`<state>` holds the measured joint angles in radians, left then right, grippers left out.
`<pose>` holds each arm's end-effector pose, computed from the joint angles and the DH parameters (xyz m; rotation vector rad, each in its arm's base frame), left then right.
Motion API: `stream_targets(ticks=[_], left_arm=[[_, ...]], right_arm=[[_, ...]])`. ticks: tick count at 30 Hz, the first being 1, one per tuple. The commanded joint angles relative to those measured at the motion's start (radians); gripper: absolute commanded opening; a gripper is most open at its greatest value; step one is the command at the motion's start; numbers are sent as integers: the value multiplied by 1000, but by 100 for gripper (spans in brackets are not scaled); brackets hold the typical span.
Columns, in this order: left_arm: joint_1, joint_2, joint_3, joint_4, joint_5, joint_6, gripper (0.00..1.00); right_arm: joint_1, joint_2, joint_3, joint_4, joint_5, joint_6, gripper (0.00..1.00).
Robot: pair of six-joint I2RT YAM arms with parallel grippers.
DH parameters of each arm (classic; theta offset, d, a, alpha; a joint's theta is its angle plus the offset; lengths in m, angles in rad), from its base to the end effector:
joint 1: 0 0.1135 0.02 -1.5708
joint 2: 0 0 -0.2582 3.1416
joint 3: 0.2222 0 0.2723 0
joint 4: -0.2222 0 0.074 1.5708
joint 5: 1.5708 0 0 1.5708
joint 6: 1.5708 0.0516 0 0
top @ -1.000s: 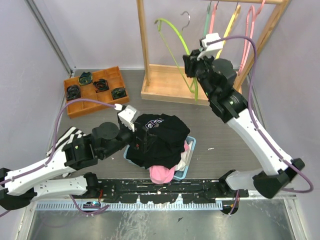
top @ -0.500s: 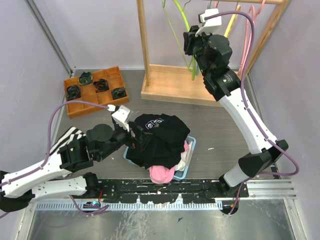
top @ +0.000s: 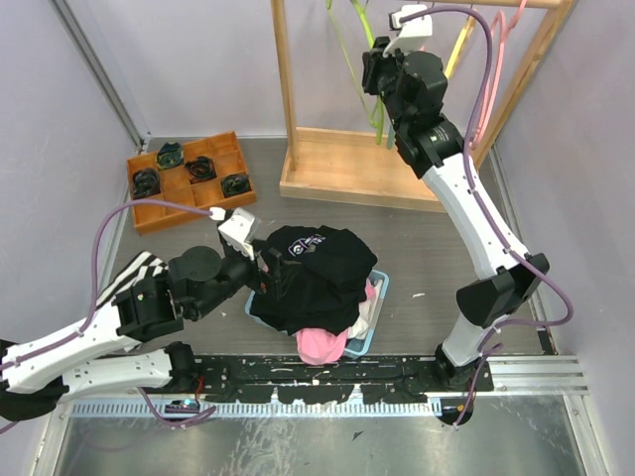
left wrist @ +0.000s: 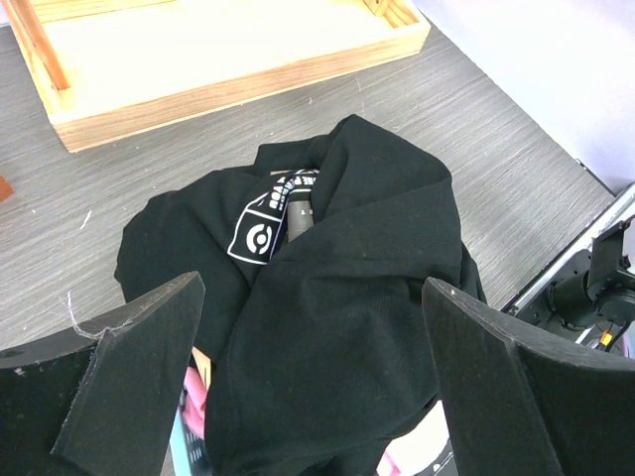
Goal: Remove the t-shirt from the hanger
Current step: Place the hanger on the clothesline.
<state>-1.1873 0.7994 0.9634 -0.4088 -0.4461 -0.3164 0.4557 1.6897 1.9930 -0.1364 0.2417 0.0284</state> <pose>0.0989 -0.1857 0.3720 0.4738 1.7799 -0.6668 0.3723 0.1687 0.5271 -0.1002 1.4092 0.2315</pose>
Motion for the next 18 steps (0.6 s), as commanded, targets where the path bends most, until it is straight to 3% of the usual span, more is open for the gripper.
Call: stream_targets(ticks=[1,6,13,18], left_arm=[[-1,-19,8,39,-26,13,98],[-1,-14,14,43,-32,16,98],[-1,19,54,68,-34,36,98],[-1,66,95,98,-35,72,98]], right_arm=[[-15,30,99,88,-13,29,1],[-16,73,125,47,-56,54,1],[-16,20,2,43,-69,96,1],[-16,-47,-104,60,-78,109,15]])
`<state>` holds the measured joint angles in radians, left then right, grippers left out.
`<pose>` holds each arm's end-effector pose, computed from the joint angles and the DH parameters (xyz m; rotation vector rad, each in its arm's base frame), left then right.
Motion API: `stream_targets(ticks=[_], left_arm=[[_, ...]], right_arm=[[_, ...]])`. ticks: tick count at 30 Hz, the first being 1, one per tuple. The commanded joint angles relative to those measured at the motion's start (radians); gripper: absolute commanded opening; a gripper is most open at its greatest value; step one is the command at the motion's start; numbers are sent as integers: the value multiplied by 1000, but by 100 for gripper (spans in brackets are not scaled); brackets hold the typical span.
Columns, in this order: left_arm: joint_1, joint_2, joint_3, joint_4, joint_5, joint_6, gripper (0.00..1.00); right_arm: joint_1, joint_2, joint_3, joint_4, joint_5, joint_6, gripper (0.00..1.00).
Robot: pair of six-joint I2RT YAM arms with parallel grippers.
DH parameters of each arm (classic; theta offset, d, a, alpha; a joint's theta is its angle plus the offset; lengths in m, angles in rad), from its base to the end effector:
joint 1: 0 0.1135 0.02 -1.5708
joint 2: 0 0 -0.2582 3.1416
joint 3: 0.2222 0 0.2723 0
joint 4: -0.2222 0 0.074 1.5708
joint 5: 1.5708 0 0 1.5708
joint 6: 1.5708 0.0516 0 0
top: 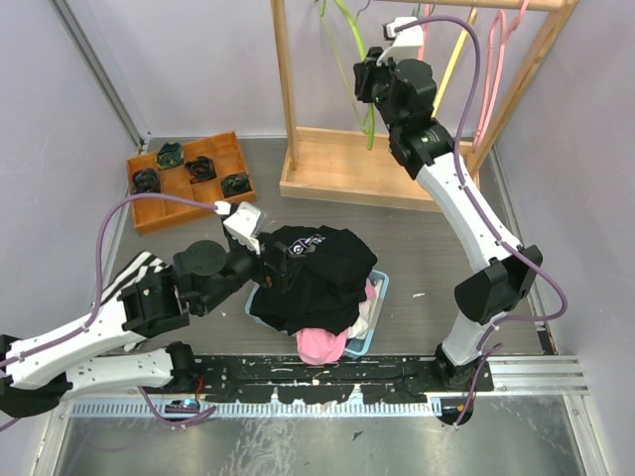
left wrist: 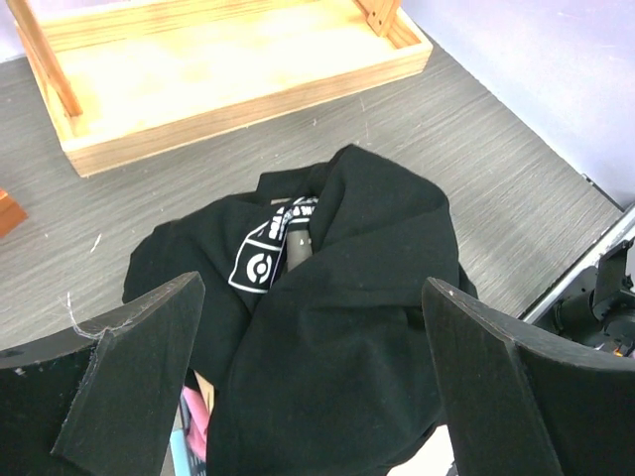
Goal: Remove the t-shirt from the hanger
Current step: Place the hanger on the clothesline.
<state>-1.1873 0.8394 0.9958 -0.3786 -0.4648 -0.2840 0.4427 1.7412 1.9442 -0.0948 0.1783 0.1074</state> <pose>0.1029 -0.1933 0.3798 0.4748 1.7518 -0.6436 0.3978 0.1785 0.4938 -0.1005 1.4687 0.3174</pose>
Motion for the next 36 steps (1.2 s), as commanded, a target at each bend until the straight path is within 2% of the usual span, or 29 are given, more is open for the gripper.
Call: stream_targets(ticks=[1,7,11,16,22,28,36], left_arm=[[-1,37,69,76,-13,45,98],[-2,89,100,120,2,70,98],[-1,117,117,128,-9,87,98],[1,155,147,131,-49,111,98],[49,206,196,88,-64,112,98],[209,250,237,79,9,76,98],[393,275,270,67,49,21,98]], right_arm=[[-4,-112,-74,19,-12,29,19],[-3,-198,-157,33,-10,18,46],[-2,-262,-196,35,-10,8,59],[0,-350,-236,43,-33,5,63],[16,-457,-286,53,-57,0,64],[21,-602,-424,84,-57,21,65],[21,-780,-570,15,16,22,67]])
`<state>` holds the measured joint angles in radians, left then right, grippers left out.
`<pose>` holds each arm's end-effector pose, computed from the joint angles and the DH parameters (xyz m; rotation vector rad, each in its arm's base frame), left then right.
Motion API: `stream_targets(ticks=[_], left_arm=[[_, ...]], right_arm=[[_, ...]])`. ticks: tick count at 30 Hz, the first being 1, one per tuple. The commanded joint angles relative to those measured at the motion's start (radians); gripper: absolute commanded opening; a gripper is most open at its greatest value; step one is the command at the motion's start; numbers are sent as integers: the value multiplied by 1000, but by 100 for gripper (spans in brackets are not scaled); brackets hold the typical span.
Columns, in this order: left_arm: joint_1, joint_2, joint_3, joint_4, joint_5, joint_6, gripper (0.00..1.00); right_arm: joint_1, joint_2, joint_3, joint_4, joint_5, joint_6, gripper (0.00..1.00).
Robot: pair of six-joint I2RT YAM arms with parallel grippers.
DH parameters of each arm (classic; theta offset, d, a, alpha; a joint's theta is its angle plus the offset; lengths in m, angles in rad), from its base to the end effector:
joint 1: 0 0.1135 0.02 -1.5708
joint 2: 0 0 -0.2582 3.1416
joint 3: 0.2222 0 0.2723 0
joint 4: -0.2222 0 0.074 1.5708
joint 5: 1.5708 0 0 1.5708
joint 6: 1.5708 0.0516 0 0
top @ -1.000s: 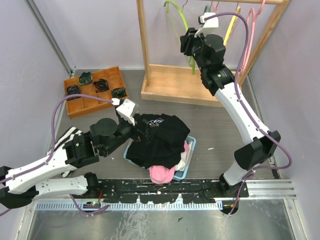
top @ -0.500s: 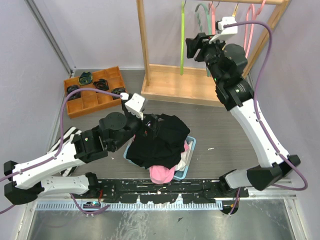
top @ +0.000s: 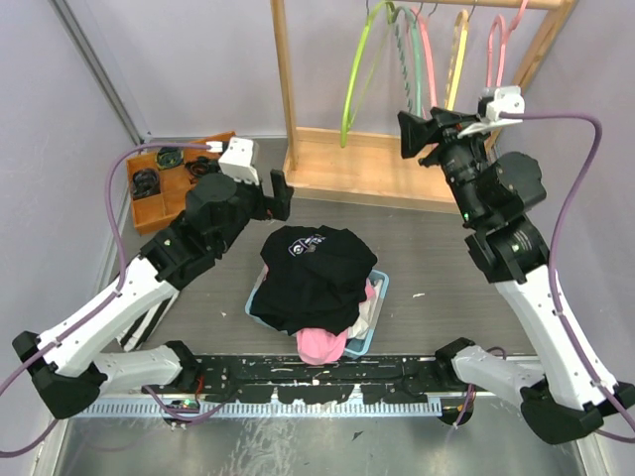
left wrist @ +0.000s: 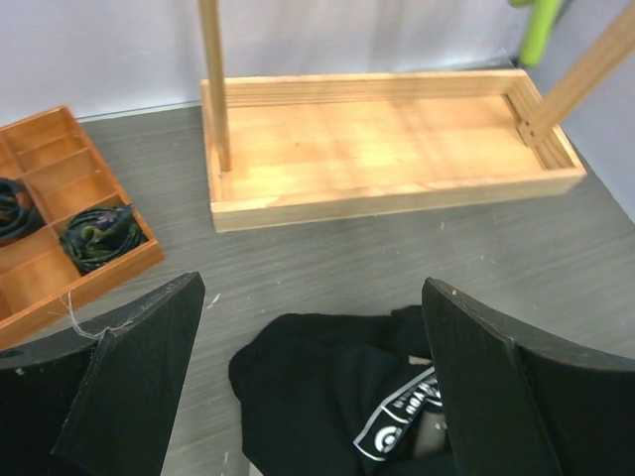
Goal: Remove the t-shirt from the hanger
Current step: Place the hanger on the clothesline, then reset both arms
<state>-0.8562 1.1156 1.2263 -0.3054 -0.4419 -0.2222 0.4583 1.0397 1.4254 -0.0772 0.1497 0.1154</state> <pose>0.2016 -0.1987 0.4111 0.2363 1.7475 -0.3977 0.2113 0.0957 0.5296 -0.0882 1.2729 0.4001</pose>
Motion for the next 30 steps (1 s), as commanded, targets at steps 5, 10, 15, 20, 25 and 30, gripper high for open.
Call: stream_targets(ticks=[5,10,15,20,25,30], left_arm=[[135,-36,7,-26,37,-68,98],[136,-85,-51,-2,25,-75,98],[135,-128,-104,27,28,-72,98],[134,-157,-151,67,47,-68,98],[135,-171,-163,64,24,-73,98],[134,-198,-172,71,15,-68,98]], right_arm=[[4,-220,-206,-42,96,72,67],[6,-334,-373,-51,86,104,68],[6,-371,-468,-100,113,102,69],[5,-391,-526,-101,123,101,70],[5,-382,-553,-85,112,101,70],[5,-366,-570,-73,108,98,70]])
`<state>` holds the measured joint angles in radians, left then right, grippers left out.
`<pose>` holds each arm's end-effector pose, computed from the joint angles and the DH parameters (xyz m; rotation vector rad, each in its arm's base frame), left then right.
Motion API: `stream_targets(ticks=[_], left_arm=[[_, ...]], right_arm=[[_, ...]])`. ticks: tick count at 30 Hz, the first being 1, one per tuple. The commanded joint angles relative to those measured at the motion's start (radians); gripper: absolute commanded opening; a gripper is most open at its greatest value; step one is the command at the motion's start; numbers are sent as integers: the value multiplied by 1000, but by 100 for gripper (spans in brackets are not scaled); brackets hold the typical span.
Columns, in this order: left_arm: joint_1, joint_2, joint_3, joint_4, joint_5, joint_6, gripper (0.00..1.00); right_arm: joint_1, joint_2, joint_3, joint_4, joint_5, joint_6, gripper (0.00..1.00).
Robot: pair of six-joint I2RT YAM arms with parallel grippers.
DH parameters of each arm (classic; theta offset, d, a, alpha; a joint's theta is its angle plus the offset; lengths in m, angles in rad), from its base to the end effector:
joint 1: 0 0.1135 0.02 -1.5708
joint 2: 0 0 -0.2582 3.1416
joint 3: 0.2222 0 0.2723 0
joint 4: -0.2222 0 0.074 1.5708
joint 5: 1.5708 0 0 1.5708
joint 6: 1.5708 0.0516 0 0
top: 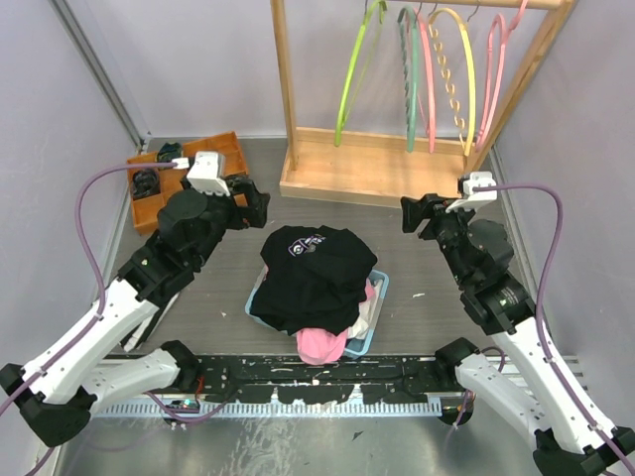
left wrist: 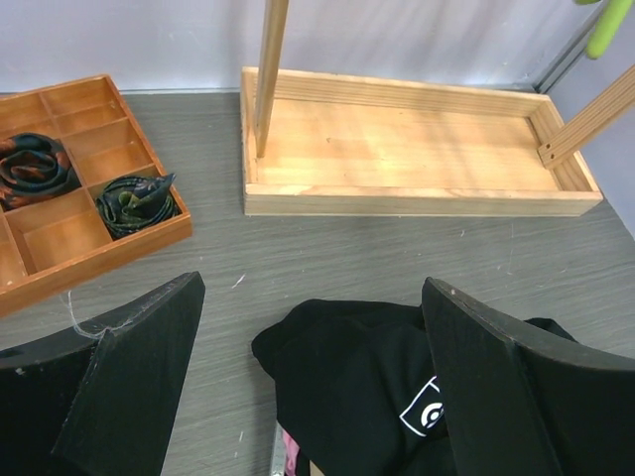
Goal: Remove the t-shirt from the hanger
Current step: Reset both arms
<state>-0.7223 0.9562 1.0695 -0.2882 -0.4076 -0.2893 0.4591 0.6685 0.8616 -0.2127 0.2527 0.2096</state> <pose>0.1994 -0.1484 0.3930 0.0783 1.7452 -0.3883 0.1765 0.0728 0.3810 -0.0013 1.5989 0.3202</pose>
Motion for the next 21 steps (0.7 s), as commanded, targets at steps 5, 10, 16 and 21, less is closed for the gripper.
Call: stream_targets(ticks=[5,10,16,21], left_arm=[[1,-66,-34,79,-21,-3,98],[1,-69,-45,87,-15,-21,98],[1,-77,-52,90,-12,-32,98],[1,-73,-53,91,-5,-36,98]], right_arm=[[3,14,-14,65,10,-8,70],[4,11,-23,66,7,1,70],[4,11,-23,65,5,7,70],[5,11,-21,61,5,10,70]])
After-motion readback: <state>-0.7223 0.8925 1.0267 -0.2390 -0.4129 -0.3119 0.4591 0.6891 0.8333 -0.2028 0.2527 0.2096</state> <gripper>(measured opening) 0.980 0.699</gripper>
